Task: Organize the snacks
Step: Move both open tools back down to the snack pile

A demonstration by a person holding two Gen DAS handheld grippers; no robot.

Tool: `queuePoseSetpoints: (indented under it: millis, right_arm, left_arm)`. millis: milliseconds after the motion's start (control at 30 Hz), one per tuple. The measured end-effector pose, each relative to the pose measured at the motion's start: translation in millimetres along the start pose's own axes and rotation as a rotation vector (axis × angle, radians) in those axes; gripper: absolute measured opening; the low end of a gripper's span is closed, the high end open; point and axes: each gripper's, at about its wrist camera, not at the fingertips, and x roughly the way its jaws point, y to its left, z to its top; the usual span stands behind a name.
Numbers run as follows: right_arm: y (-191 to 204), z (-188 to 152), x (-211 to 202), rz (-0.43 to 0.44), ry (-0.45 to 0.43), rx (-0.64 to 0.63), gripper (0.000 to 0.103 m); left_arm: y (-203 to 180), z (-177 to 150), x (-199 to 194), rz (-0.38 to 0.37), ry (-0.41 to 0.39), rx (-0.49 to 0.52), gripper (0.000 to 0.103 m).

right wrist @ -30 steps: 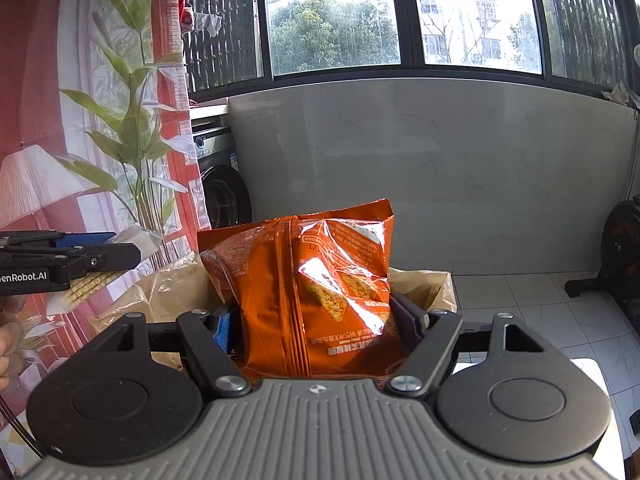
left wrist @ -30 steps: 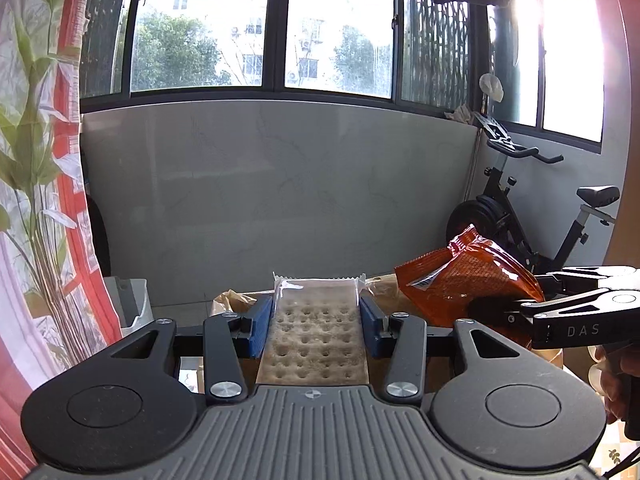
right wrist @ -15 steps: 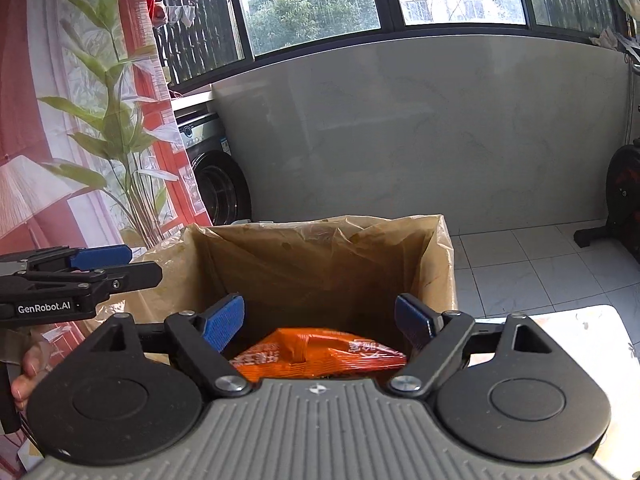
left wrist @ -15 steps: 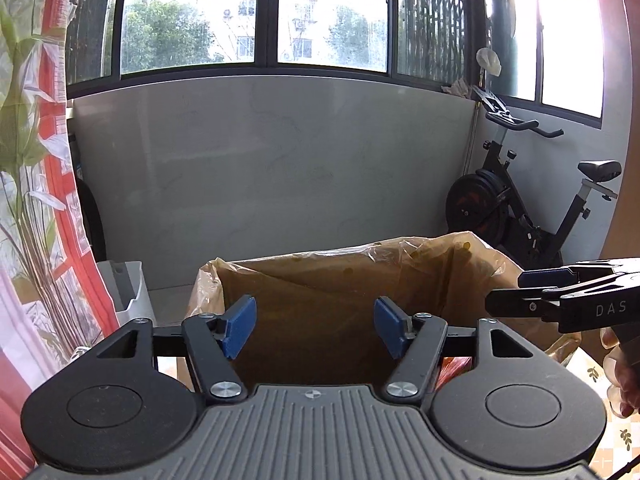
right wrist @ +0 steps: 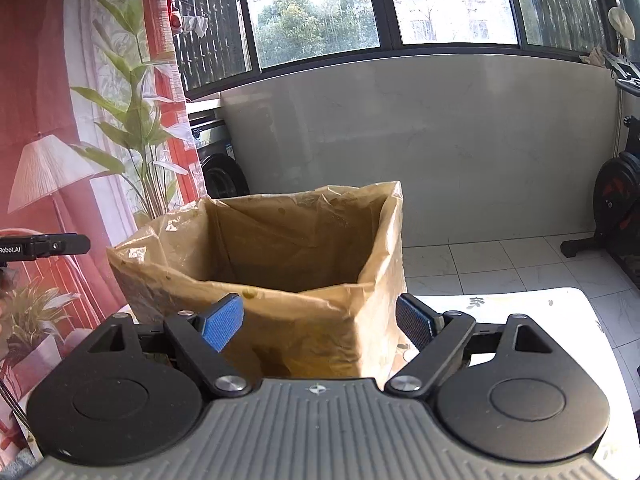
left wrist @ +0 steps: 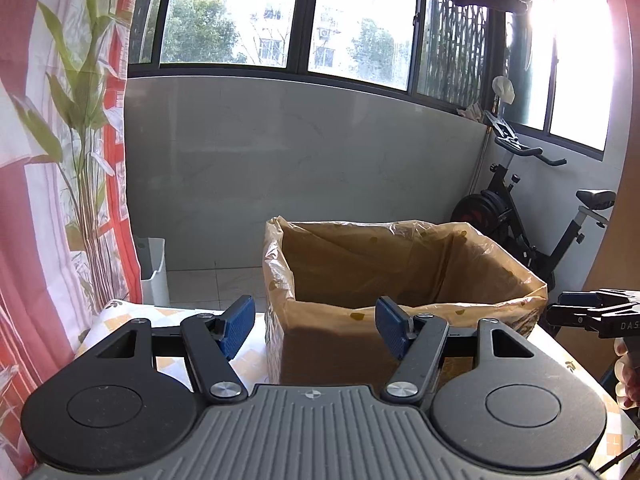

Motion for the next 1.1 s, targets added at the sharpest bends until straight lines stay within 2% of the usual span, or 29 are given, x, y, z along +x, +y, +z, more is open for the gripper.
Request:
queuePoseSetpoints:
  millis: [100, 233, 300, 400, 467, 600, 633, 733, 800, 900, 1000, 1100]
  right_arm:
    - [-4.8, -24.9, -12.0, 0.004, 0.013, 0.015, 0.085]
    - [-5.3, -64.7, -14.4, -0.034, 0.100, 0.004, 0.070]
    - [-1.7, -82.9, -12.6, -0.055, 0.130, -0.006, 0.065]
    - [6.1, -106.0, -9.8, -0.082, 0.170, -0.023, 0.059]
    - [13.0, -119.0, -7.3, -0.081, 0.196, -0.042, 0.059]
    - [22.0, -134.8, 6.5, -0.114, 0.252, -0.110, 0.059]
    - [23.9, -136.9, 10.0, -0.127, 0.263, -0.131, 0.062]
    - [31.3, -147.7, 20.5, -0.168, 0.310, -0.234, 0.063]
    - [32.0, -152.8, 19.5, -0.163, 0.307, -0.247, 0.062]
    - [32.6, -154.3, 17.0, -0.148, 0.306, -0.230, 0.057]
    - [40.2, -157.7, 8.6, -0.142, 0.277, -0.282, 0.040]
    - [45.1, -159.4, 4.1, -0.110, 0.272, -0.275, 0.033]
  left_arm:
    - [-1.4, -21.7, -14.8, 0.044, -0.018, 0.023, 0.069]
    - [-0.8, -51.2, -24.6, 0.074, -0.014, -0.016, 0.068]
    - [0.2, -64.1, -26.6, 0.069, -0.002, -0.059, 0.068]
    - [3.5, -80.9, -24.9, 0.020, 0.042, -0.142, 0.067]
    - [0.7, -91.3, -23.6, 0.006, 0.061, -0.152, 0.066]
    - [-0.3, -107.4, -22.0, -0.026, 0.105, -0.181, 0.066]
    - [0.2, -110.3, -21.2, -0.033, 0.113, -0.183, 0.066]
    - [-1.0, -119.3, -21.3, -0.027, 0.124, -0.178, 0.066]
    - [-0.4, -124.6, -20.5, -0.038, 0.136, -0.186, 0.066]
    - [-3.6, -133.7, -16.2, -0.045, 0.180, -0.177, 0.065]
    - [-8.1, -144.2, -11.8, -0.051, 0.221, -0.172, 0.065]
    - [-10.1, -152.6, -5.4, -0.063, 0.259, -0.181, 0.065]
